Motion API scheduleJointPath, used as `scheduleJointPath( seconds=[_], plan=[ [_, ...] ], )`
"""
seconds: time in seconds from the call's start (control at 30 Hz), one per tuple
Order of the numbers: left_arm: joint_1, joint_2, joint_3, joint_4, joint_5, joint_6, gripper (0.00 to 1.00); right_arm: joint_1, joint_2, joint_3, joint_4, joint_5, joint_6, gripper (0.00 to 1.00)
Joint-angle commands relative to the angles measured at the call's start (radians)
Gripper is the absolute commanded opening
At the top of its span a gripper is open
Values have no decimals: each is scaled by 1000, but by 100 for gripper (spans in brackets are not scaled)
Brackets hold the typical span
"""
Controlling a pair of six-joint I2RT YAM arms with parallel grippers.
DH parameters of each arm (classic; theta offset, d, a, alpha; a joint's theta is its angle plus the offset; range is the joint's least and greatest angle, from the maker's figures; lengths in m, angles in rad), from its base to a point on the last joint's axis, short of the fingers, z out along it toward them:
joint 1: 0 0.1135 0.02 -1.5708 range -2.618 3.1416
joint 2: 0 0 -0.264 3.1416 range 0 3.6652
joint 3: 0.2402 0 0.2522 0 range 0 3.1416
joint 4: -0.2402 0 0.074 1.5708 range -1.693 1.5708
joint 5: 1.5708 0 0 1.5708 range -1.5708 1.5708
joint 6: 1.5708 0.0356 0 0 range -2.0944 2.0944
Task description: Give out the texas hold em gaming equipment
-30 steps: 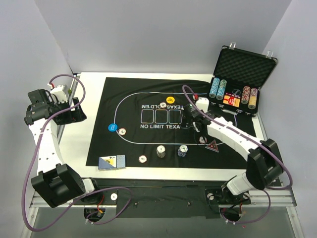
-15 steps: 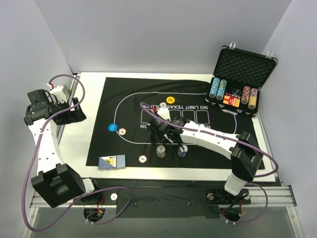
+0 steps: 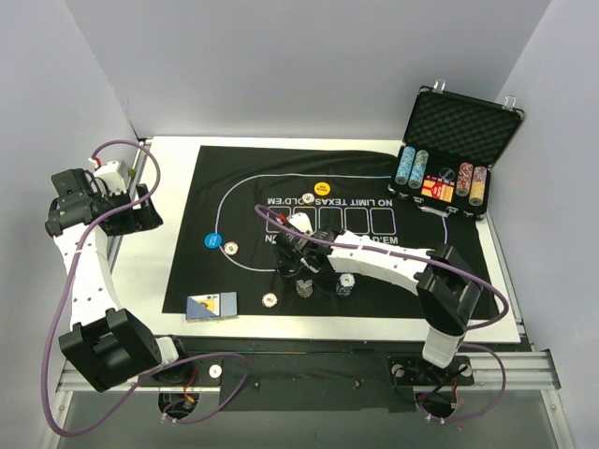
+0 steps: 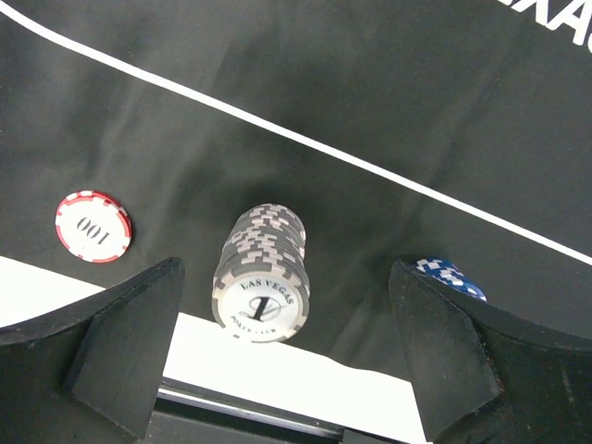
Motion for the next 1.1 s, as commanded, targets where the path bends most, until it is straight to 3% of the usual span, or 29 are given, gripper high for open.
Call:
scheduleJointPath(
  seconds=[0.0, 0.2, 0.23, 0.33, 0.97, 1.07],
  plan=[
    [14, -12, 41, -1, 16, 9, 96, 17, 32, -12, -7, -22, -11, 85],
    [14, -6, 46, -2, 13, 9, 96, 27, 50, -10, 1, -37, -17, 72],
    [14, -6, 48, -4, 15, 9, 96, 27, 52, -10, 1, -37, -18, 62],
    [16, -3, 49, -2, 15, 7, 96, 33, 58, -19, 8, -39, -17, 48],
    [14, -3, 35, 5, 15, 7, 96, 33, 35, -43, 7, -20, -14, 46],
    [17, -4, 34, 7, 15, 7, 96, 31, 29, -46, 5, -20, -12, 33]
  ],
)
